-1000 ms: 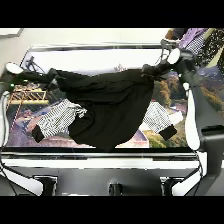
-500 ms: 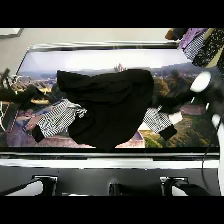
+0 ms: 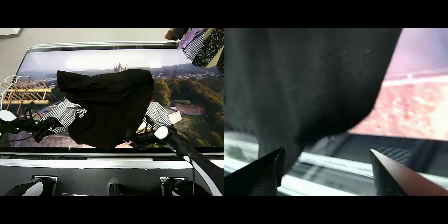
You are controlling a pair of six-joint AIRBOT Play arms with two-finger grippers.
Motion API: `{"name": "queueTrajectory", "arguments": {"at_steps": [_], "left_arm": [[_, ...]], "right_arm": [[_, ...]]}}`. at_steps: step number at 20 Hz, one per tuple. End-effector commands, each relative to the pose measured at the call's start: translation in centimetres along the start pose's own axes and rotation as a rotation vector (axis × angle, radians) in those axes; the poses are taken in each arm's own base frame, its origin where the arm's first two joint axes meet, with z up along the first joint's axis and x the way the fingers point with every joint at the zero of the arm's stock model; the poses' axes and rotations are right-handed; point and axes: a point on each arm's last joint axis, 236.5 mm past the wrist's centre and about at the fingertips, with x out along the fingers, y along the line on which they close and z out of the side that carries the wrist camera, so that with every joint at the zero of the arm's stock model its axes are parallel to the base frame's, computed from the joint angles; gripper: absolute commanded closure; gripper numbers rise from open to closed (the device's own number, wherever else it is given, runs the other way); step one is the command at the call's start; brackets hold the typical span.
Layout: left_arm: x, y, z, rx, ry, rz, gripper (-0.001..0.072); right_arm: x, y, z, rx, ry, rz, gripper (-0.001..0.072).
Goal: Fold the clothes and pants, and hang the long-sleeved shirts on hangers.
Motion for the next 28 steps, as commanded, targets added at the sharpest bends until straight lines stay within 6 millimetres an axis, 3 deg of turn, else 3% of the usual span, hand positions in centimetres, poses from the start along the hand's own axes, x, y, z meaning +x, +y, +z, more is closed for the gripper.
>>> {"name": "queueTrajectory", "arguments": {"at_steps": [1,2,3,6,12,14,16,18,21,24,26,28], "left_arm": [[1.9,-0.3,-1.7,0.036,0.052,0.01,0.0019],[2.4,-0.6,-1.8,0.049,0.055,0.013,0.002],[2.9,-0.9,-1.8,0.062,0.059,0.016,0.002],[4.9,-2.2,-2.3,0.093,0.082,0.008,0.0019],[8.5,-3.4,-3.2,0.131,0.112,0.024,0.0048],[8.3,-3.7,-3.1,0.135,0.11,0.021,0.066],[7.2,-4.3,-3.6,0.147,0.132,0.022,0.0671],[4.9,-4.0,-5.5,0.138,0.191,0.066,0.0672],[1.9,-4.1,-10.8,0.164,0.281,0.113,0.0672],[-0.2,-6.0,-16.4,0.171,0.31,0.126,0.0672],[-1.1,-8.1,-18.4,0.15,0.286,0.094,0.0672],[-1.5,-10.5,-18.7,0.162,0.285,0.055,0.0672]], "right_arm": [[2.3,-0.1,1.4,0.097,-0.069,0.021,0.0373],[2.2,0.0,2.0,0.074,-0.088,0.017,0.0534],[2.0,0.5,2.2,0.046,-0.092,0.014,0.065],[1.5,1.3,1.5,0.014,-0.042,-0.004,0.0676],[0.4,0.7,0.4,-0.033,-0.009,-0.054,0.0676],[-1.5,0.3,1.0,-0.051,-0.062,-0.092,0.0676],[-4.7,-0.8,1.2,-0.097,-0.081,-0.158,0.0676],[-8.5,-2.7,-0.1,-0.141,-0.057,-0.246,0.0676],[-12.8,-4.8,-5.6,-0.165,0.04,-0.316,0.0677],[-16.1,-4.7,-10.0,-0.061,0.025,-0.255,0.0677],[-17.3,-4.0,-10.6,-0.001,-0.036,-0.197,0.0677],[-17.5,-4.3,-9.4,0.013,-0.074,-0.224,0.0677]]}}
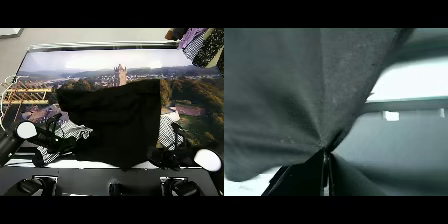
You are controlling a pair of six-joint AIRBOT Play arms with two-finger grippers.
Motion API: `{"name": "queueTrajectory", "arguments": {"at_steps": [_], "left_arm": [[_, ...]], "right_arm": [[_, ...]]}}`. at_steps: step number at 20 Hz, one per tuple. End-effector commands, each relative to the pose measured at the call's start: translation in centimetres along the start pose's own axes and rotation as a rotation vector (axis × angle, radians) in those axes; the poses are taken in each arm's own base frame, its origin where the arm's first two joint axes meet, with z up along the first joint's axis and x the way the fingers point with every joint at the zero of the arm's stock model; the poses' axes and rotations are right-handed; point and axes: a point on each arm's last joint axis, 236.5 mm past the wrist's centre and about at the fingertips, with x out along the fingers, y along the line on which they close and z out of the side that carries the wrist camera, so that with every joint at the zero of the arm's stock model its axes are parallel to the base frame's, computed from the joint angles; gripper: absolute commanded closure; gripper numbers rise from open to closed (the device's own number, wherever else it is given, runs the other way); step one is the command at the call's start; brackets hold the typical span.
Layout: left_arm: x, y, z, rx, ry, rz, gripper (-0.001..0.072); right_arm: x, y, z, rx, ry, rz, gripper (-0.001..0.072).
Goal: Fold the clothes and pants, and hang the long-sleeved shirts on hangers.
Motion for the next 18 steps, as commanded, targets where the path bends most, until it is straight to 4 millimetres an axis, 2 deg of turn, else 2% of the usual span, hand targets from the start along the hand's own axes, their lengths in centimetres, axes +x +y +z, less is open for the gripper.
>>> {"name": "queueTrajectory", "arguments": {"at_steps": [1,3,5,7,10,11,13,17,18], "left_arm": [[-1.3,-3.8,-1.1,-0.026,-0.006,-0.055,0.0672],[-1.9,-5.3,1.9,-0.003,-0.022,-0.059,0.0672],[-1.7,-6.4,5.6,0.008,-0.011,-0.063,0.0672],[-0.8,-7.6,9.1,0.022,0.027,-0.1,0.0671],[1.5,-7.5,14.0,0.004,0.092,-0.117,0.0671],[2.3,-7.2,15.4,-0.008,0.102,-0.112,0.0671],[3.9,-6.5,17.5,-0.03,0.12,-0.104,0.0671],[6.4,-5.6,19.6,-0.026,0.148,-0.093,0.0658],[6.7,-5.5,19.9,-0.018,0.141,-0.095,0.0561]], "right_arm": [[-1.0,-1.3,0.4,0.073,-0.034,-0.063,0.0677],[-0.7,-1.7,3.3,0.018,-0.038,-0.165,0.0676],[-0.9,-2.0,8.3,-0.059,-0.091,-0.306,0.0676],[-0.7,-0.5,14.3,-0.114,-0.179,-0.368,0.0676],[2.1,1.9,19.6,-0.149,-0.197,-0.378,0.0676],[3.4,2.4,20.9,-0.152,-0.203,-0.373,0.0676],[5.6,2.3,22.2,-0.153,-0.197,-0.376,0.0676],[8.6,3.8,24.6,-0.128,-0.249,-0.303,0.0675],[9.3,4.1,24.9,-0.107,-0.252,-0.284,0.0671]]}}
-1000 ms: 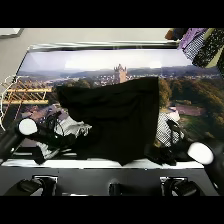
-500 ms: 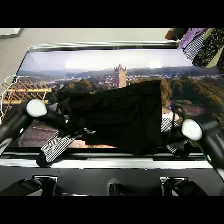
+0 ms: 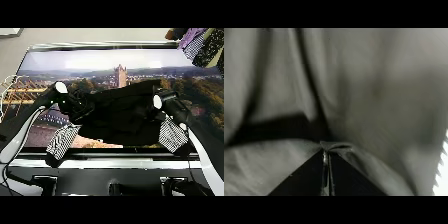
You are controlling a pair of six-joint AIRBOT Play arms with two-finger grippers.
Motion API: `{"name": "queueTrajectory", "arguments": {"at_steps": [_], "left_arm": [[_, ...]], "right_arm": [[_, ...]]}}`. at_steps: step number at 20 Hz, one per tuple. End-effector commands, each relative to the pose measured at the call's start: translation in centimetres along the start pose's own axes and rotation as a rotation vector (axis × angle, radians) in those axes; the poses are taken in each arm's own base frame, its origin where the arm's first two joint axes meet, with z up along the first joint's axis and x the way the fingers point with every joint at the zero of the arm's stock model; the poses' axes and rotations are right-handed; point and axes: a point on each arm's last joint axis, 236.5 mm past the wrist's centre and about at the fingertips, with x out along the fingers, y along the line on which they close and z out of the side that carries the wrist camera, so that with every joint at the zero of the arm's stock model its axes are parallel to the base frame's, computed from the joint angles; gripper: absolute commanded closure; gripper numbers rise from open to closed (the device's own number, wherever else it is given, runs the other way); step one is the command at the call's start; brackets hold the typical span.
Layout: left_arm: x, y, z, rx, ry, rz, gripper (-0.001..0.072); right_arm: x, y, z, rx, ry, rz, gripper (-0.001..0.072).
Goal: Fold the clothes and pants, and hang the long-sleeved shirts on hangers.
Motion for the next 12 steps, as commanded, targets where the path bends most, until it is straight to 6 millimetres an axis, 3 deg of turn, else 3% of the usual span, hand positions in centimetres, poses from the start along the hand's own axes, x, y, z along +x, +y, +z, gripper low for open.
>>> {"name": "queueTrajectory", "arguments": {"at_steps": [1,2,3,4,5,6,8,9,10,12], "left_arm": [[1.1,0.6,2.3,0.021,-0.01,-0.004,0.0401],[0.5,0.7,2.7,0.033,-0.029,-0.003,0.0277],[-0.6,1.0,3.3,0.048,-0.057,0.009,0.0222],[-2.3,1.7,3.9,0.058,-0.101,0.037,0.0218],[-4.2,2.5,4.5,0.068,-0.154,0.071,0.0165],[-6.5,3.6,4.8,0.084,-0.216,0.119,0.0097],[-10.7,5.4,4.6,0.141,-0.327,0.227,0.0084],[-12.0,6.1,4.1,0.158,-0.371,0.267,0.0084],[-12.7,6.4,3.3,0.191,-0.41,0.28,0.0084],[-12.6,6.9,1.8,0.207,-0.48,0.265,0.0084]], "right_arm": [[2.3,2.0,2.0,0.049,-0.046,0.062,0.0597],[2.0,1.7,2.2,0.054,-0.049,0.058,0.0546],[1.0,0.9,2.5,0.074,-0.041,0.052,0.0436],[-0.5,-0.2,3.1,0.08,-0.042,0.048,0.0237],[-2.6,-1.4,3.7,0.041,-0.055,0.051,0.0185],[-4.7,-2.3,3.9,-0.005,-0.08,0.064,0.0185],[-8.9,-3.8,2.7,-0.086,-0.117,0.07,0.0184],[-10.5,-3.7,1.2,-0.113,-0.124,0.092,0.0184],[-11.2,-3.0,-0.8,-0.134,-0.123,0.127,0.0184],[-10.3,-1.6,-5.0,-0.131,-0.107,0.172,0.0184]]}}
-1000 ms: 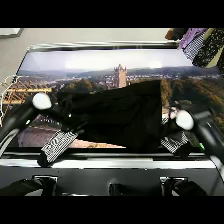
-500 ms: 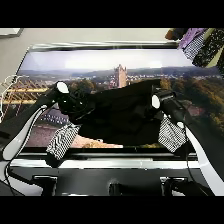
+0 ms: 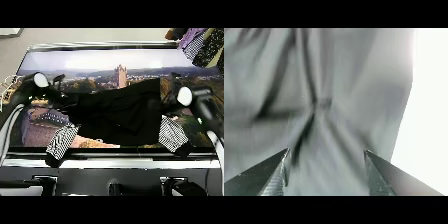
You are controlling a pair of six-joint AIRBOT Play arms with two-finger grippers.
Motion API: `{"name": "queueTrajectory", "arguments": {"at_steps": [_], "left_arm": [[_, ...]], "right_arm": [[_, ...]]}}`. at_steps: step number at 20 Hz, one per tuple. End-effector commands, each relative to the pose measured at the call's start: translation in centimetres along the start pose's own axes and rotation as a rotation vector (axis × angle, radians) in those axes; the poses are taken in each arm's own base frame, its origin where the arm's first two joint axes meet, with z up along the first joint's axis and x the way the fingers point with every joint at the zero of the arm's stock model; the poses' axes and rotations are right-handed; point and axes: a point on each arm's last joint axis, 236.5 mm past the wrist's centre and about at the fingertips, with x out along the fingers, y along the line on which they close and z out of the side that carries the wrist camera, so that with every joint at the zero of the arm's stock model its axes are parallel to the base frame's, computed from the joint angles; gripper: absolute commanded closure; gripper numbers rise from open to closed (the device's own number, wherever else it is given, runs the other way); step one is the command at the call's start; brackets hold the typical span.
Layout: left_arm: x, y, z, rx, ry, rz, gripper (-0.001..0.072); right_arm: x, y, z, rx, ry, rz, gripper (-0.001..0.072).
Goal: Fold the clothes and pants, and hang the long-sleeved shirts on hangers.
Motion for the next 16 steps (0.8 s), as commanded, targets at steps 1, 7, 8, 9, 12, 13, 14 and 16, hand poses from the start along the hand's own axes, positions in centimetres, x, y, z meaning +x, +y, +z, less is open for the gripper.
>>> {"name": "queueTrajectory", "arguments": {"at_steps": [1,7,8,9,12,13,14,16], "left_arm": [[-1.8,2.3,-1.4,0.05,-0.162,0.059,0.0085],[-1.0,3.0,-4.1,0.039,-0.158,0.052,0.0084],[-1.0,3.0,-3.9,0.039,-0.166,0.051,0.0084],[-1.0,2.9,-3.8,0.039,-0.171,0.05,0.0084],[-1.0,2.9,-3.7,0.039,-0.175,0.05,0.0085],[-1.0,2.9,-3.7,0.039,-0.174,0.05,0.0084],[-1.0,2.9,-3.8,0.04,-0.173,0.05,0.0085],[-1.0,2.9,-3.8,0.039,-0.173,0.05,0.0085]], "right_arm": [[-0.2,2.3,-6.8,-0.023,0.028,0.082,0.0184],[7.3,7.4,-12.8,-0.167,-0.01,0.163,0.0186],[8.6,7.1,-12.8,-0.192,0.0,0.129,0.0185],[9.6,7.0,-12.7,-0.197,0.006,0.112,0.0185],[11.5,8.2,-10.8,-0.205,-0.07,0.135,0.0206],[11.6,8.4,-10.2,-0.198,-0.09,0.138,0.026],[11.6,8.1,-9.8,-0.202,-0.095,0.116,0.0283],[11.0,6.7,-9.3,-0.229,-0.086,0.034,0.0283]]}}
